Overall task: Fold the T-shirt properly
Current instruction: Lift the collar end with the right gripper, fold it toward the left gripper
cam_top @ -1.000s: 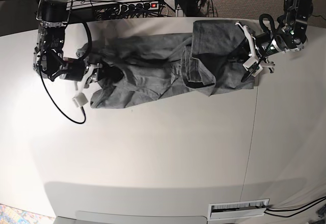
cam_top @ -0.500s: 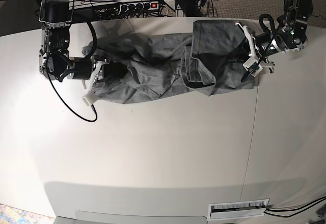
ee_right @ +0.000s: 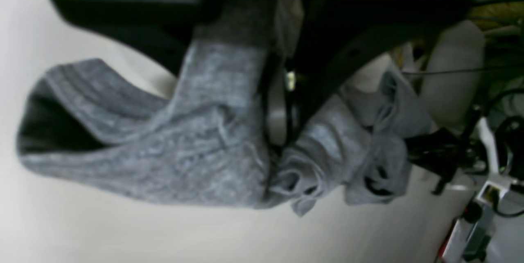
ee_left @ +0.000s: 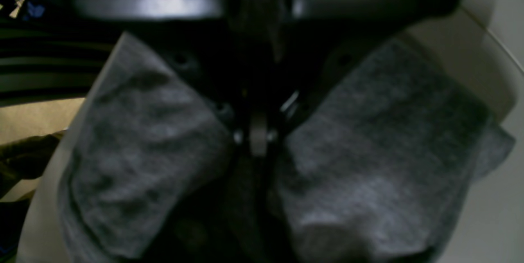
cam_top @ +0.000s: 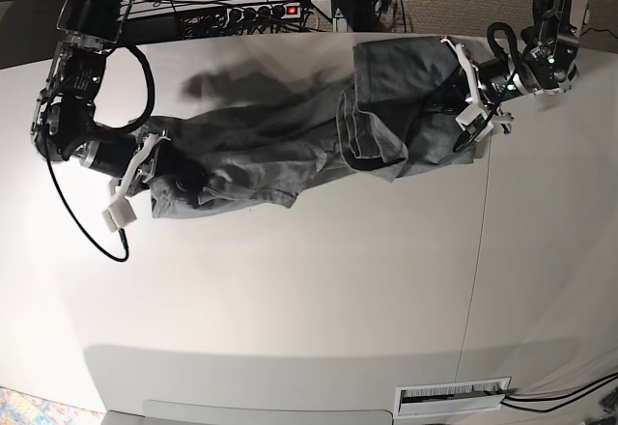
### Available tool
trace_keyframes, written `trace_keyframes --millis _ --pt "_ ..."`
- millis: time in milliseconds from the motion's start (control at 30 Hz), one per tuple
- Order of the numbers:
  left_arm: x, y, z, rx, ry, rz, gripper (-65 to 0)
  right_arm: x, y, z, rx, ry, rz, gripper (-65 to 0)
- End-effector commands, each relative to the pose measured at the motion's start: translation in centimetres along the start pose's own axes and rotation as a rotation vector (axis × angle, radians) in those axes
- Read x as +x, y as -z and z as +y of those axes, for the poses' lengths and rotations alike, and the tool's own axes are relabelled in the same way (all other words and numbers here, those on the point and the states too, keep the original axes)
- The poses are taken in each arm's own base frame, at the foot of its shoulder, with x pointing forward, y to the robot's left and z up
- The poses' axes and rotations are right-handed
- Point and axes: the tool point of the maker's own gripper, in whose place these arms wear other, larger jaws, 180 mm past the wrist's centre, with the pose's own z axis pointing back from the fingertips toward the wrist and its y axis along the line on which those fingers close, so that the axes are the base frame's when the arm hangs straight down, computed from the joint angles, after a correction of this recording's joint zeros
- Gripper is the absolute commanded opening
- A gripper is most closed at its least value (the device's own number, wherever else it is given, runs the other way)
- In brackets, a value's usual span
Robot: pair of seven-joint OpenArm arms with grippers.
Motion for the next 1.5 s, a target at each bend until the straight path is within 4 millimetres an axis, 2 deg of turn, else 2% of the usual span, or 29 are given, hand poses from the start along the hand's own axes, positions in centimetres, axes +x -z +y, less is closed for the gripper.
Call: trace_keyframes --millis 0,333,367,500,733,967,1100,1233,1333,1467 --pt "-2.1 -0.6 0.6 0.023 0.032 0.1 -65.0 2.2 -0.2 0.9 0.022 -0.046 -0.064 -65.0" --pt "-0.3 0.7 -0.3 0.016 0.027 0.027 -65.0 0.5 7.0 9.4 0.288 -0.052 -0.014 -65.0" --pt "-0.1 0.9 -0.2 0.023 0.039 0.027 -65.0 0.4 7.5 10.2 0.309 -0.051 -0.012 -65.0" --pt "1.4 1.2 2.6 0.168 0.061 -0.011 -65.0 0.3 8.9 12.6 0.376 -0.05 -0.014 -65.0" --pt "4.0 1.3 4.2 0.21 0.085 -0.076 -65.0 1.5 11.1 16.9 0.492 -0.031 -0.067 -65.0" --pt "4.9 2.7 2.8 0.195 0.036 -0.133 -65.0 4.5 12.6 21.0 0.587 -0.068 -0.128 -65.0" --pt "5.6 3.2 2.1 0.178 0.009 -0.167 -65.0 4.2 13.9 22.2 0.575 -0.118 -0.082 -65.0" --pt "6.7 2.9 2.1 0.184 0.033 -0.188 -65.0 2.5 15.4 21.6 0.491 -0.191 0.016 -65.0" --pt "8.6 1.7 2.4 0.212 0.069 -0.21 -65.0 1.9 15.7 20.9 0.448 -0.211 0.049 -65.0" --pt "11.2 -1.4 3.4 0.272 0.089 -0.231 -65.0 1.7 15.9 20.4 0.42 -0.221 0.064 -65.0"
